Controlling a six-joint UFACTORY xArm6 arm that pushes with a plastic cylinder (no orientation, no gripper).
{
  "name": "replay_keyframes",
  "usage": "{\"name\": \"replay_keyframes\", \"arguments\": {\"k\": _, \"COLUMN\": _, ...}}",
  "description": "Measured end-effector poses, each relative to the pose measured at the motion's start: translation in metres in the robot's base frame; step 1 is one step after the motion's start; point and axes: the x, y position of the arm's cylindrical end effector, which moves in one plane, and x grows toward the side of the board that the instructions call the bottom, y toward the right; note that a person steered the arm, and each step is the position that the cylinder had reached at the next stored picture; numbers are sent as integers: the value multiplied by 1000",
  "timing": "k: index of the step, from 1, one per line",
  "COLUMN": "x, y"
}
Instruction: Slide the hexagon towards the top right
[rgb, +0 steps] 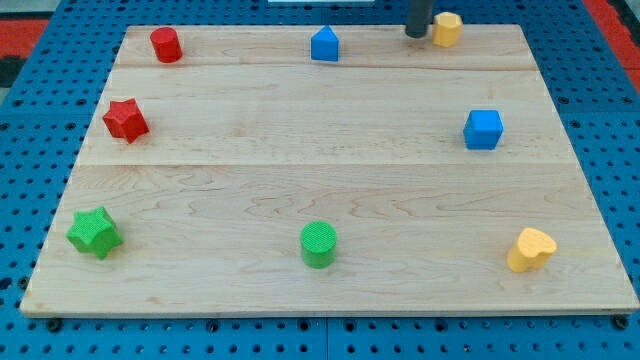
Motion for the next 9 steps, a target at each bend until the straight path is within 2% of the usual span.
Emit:
{"name": "replay_keyframes", "arguments": {"k": 1, "x": 58, "y": 4}}
{"name": "replay_keyframes", "arguments": {"k": 2, "x": 17, "y": 128}}
{"name": "replay_keyframes", "arguments": {"k": 3, "x": -35, "y": 151}}
{"name": "replay_keyframes", "arguments": {"k": 5, "x": -36, "y": 141}}
{"name": "replay_keyframes", "arguments": {"k": 6, "x": -35, "y": 83}}
{"name": "replay_keyframes", "arguments": {"k": 7, "x": -6, "y": 27}}
{"name": "replay_keyframes", "arguments": {"k": 8, "x": 75, "y": 9}}
{"name": "replay_keyframes", "arguments": {"k": 9, "x": 69, "y": 55}}
